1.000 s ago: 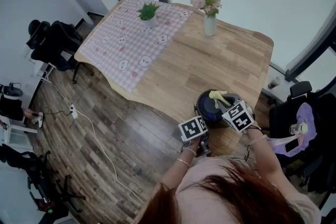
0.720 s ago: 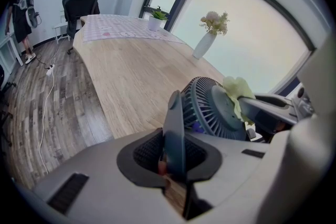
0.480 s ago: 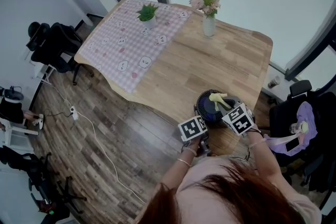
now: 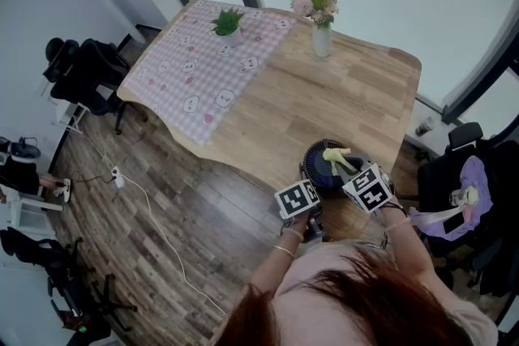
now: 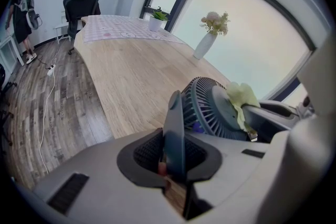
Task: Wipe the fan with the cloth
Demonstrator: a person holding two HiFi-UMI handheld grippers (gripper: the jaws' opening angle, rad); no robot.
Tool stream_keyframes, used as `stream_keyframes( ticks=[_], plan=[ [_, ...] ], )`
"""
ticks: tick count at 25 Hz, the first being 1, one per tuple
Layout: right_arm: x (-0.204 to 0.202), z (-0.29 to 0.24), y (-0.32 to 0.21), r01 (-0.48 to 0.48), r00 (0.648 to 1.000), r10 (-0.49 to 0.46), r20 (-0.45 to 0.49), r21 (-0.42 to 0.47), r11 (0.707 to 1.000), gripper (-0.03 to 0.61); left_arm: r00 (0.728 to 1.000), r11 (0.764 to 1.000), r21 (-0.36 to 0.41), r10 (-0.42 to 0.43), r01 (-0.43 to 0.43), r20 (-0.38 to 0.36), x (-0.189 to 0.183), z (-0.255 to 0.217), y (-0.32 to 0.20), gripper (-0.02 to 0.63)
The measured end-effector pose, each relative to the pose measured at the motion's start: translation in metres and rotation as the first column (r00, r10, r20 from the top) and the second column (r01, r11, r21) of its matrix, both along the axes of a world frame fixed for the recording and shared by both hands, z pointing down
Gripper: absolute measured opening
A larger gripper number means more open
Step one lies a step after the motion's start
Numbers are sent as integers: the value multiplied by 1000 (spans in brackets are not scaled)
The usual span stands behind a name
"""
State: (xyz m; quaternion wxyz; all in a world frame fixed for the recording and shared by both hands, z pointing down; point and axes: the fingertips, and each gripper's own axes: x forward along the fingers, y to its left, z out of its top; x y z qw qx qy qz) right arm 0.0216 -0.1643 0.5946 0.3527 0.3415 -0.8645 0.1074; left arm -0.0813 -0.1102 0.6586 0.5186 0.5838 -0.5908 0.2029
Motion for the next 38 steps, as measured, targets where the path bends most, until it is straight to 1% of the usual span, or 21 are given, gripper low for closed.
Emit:
stream_keyframes(
  ticks=[4,11,23,38],
  plan=[
    [-2,1,2,1,1000,-1,10,-10,1000,51,1000,1000,6,0,0,2,-2,0,-1,58],
    [-2,1,7,30,999,-29,12,-16,999,51,1000,1000,10,2,-2,6,-1,-1,-2,58],
    [-7,1,18,64,998,-63,3,-42,997,51,1000,1000,19,15,-15,8,0,0,-1,58],
    [-27,0,28,118,993,-118,-4,-60,991,51,999,999,23,42,-43,8,-1,-2,0,58]
  ],
)
